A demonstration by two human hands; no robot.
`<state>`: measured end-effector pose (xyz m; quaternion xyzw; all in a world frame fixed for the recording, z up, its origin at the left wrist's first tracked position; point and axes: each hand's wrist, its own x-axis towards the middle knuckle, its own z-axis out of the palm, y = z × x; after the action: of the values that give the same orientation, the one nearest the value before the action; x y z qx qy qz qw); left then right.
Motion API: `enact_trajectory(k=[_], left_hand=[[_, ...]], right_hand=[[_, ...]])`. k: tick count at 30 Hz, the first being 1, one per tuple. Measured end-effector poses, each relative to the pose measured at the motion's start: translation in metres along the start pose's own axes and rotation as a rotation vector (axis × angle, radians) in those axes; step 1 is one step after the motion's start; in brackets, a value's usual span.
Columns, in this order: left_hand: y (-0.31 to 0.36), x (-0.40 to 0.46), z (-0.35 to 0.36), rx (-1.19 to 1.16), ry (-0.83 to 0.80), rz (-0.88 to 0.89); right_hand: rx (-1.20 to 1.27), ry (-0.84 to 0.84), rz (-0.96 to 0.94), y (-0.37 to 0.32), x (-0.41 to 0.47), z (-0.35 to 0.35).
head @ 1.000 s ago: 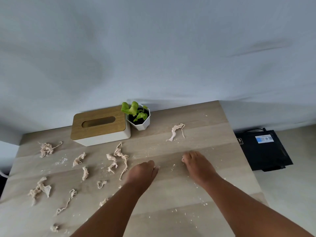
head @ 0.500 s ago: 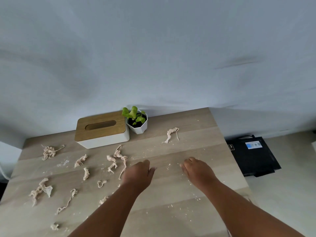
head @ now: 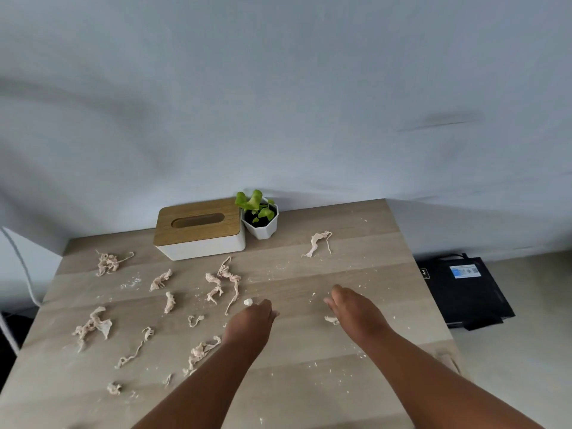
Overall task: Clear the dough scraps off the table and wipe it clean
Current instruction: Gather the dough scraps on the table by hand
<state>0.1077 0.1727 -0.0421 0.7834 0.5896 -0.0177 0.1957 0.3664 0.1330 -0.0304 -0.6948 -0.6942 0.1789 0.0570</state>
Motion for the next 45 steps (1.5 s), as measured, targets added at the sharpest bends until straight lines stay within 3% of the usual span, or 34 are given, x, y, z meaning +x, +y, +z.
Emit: enact_trajectory(k=[5, 11, 17, 20, 27, 35, 39, 45], left_hand=[[-0.016, -0.009, -0.003, -0.014, 0.033, -0.036], [-0.035, -0.012, -0.009, -0.021, 0.094, -0.053], [-0.055, -0.004, -0.008, -0.038, 0.12, -0.085], [-0.062, 0.004, -0.007, -0.021, 0.113, -0.068], [-0.059, 0.019, -0.005, 0.007, 0.078, -0.063], [-0.054, 0.022, 0.0, 0.197, 0.006, -0.039], [-0.055, 0.023, -0.006, 0.175, 0.099, 0.131], [-0.055, 0.033, -0.007, 0.133, 0.129, 0.144]], right_hand=[[0.135, -0.022, 0.061, -0.004, 0.008, 0.003], [0.08, -0.011, 0.022, -0.006, 0.021, 0.005], [0.066, -0.25, 0.032, -0.002, 0.035, 0.004], [0.015, -0.214, 0.024, 0.001, 0.042, 0.007], [0.153, -0.08, -0.01, -0.002, 0.063, 0.001], [-0.006, 0.073, 0.015, 0.004, 0.11, -0.008], [0.028, 0.148, 0.089, 0.007, 0.131, -0.007], [0.014, 0.138, 0.189, 0.008, 0.155, -0.003]])
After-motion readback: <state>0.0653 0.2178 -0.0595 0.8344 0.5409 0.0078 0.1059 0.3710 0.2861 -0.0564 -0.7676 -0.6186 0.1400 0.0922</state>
